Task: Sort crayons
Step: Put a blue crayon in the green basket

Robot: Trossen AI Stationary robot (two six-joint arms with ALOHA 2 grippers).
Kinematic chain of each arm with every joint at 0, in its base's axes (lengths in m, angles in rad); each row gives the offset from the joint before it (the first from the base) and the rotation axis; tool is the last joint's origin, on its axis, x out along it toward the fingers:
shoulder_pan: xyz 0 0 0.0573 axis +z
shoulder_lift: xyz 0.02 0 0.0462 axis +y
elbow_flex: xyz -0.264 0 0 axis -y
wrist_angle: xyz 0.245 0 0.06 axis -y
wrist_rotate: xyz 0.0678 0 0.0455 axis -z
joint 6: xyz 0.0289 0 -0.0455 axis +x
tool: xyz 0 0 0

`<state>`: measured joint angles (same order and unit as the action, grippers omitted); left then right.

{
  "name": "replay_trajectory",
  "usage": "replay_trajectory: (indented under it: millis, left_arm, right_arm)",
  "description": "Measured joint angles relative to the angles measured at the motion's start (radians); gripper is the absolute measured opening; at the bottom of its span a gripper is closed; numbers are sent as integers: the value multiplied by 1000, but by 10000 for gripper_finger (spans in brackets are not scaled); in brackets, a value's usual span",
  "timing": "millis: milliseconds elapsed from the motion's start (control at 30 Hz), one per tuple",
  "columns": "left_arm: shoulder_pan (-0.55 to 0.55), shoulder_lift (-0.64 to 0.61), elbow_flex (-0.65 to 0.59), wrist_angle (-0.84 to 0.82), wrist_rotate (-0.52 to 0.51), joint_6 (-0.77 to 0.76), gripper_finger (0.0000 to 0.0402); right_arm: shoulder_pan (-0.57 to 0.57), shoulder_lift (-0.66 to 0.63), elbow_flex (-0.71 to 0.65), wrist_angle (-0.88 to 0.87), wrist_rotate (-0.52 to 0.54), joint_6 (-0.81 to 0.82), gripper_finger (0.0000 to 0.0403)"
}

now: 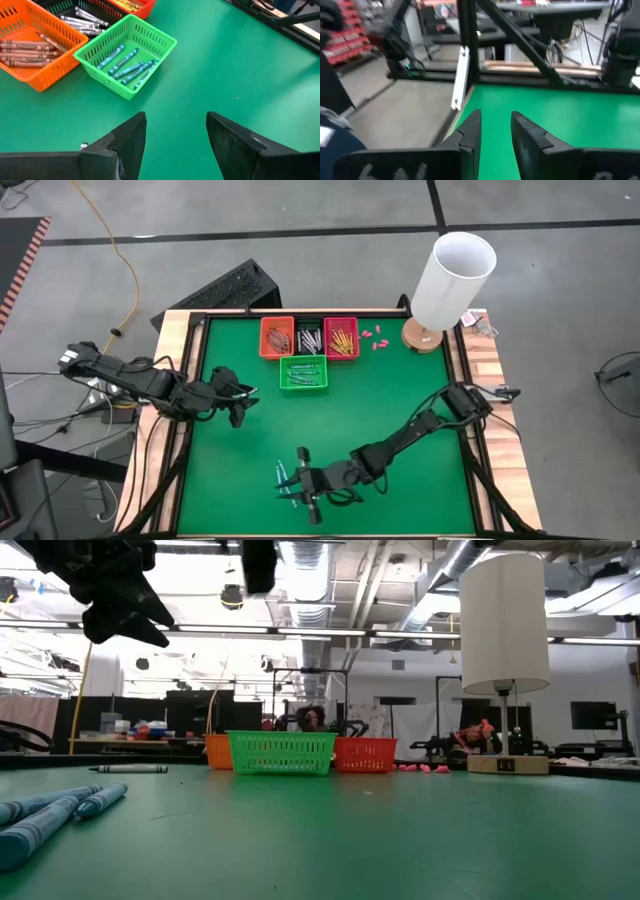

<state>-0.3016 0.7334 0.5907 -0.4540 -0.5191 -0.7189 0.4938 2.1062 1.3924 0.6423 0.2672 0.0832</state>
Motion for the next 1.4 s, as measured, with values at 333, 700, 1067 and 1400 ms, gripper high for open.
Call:
replay_trajectory:
  millis: [333, 700, 1067, 1400]
  left_arm:
    - [0, 0, 0, -2, 0, -10, 197]
    - [0, 0, 0, 0, -1, -30, 197]
    - [0, 0, 0, 0, -63, -9, 197]
    - [0, 0, 0, 0, -37, -54, 197]
  right_arm:
    - [-49, 42, 41, -66, -34, 74, 102]
    - [-90, 41, 41, -193, -6, 246, 102]
    - [-119, 41, 41, -246, 209, 232, 102]
    - [-114, 41, 41, -336, 175, 255, 102]
